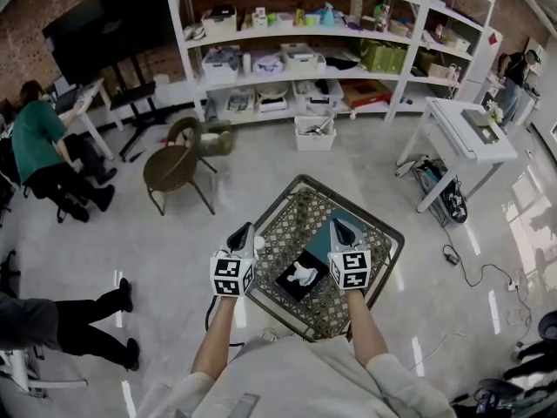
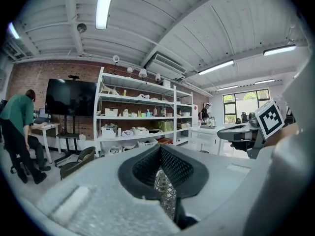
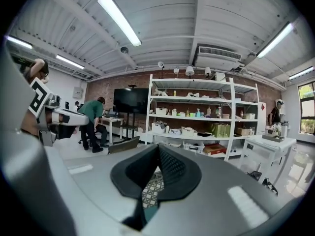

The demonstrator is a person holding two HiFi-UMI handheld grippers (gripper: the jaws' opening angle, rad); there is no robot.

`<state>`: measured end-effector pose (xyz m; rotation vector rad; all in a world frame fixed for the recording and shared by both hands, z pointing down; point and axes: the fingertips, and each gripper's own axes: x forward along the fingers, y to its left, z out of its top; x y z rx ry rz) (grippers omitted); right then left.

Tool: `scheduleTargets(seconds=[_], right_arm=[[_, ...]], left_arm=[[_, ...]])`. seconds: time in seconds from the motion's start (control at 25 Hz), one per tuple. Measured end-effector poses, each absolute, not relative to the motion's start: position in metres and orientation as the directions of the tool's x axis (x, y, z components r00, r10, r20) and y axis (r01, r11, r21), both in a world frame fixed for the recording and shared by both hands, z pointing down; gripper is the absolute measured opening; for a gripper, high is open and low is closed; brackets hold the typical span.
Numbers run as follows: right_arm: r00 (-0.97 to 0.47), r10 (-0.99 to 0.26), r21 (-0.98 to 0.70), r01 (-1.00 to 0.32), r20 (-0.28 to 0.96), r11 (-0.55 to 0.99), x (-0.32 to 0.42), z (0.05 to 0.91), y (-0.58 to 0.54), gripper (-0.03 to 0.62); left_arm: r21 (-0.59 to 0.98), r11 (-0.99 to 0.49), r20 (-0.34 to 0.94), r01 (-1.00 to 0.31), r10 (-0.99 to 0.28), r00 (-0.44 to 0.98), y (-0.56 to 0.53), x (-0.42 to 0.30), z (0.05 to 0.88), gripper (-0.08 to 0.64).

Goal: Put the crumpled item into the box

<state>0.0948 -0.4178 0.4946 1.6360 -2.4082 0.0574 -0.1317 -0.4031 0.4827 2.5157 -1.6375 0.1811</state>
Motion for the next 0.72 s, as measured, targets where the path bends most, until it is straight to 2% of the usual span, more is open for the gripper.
scheduleTargets(seconds=[0.72], right_arm=[[-0.370, -0.900, 0.144, -0.902, 0.232, 0.408, 0.081, 0.504, -0.416, -0.002]], left_arm=[[0.047, -0.399, 0.149, -0.916, -0.904, 0.401, -0.407, -0.132, 0.480, 0.006]])
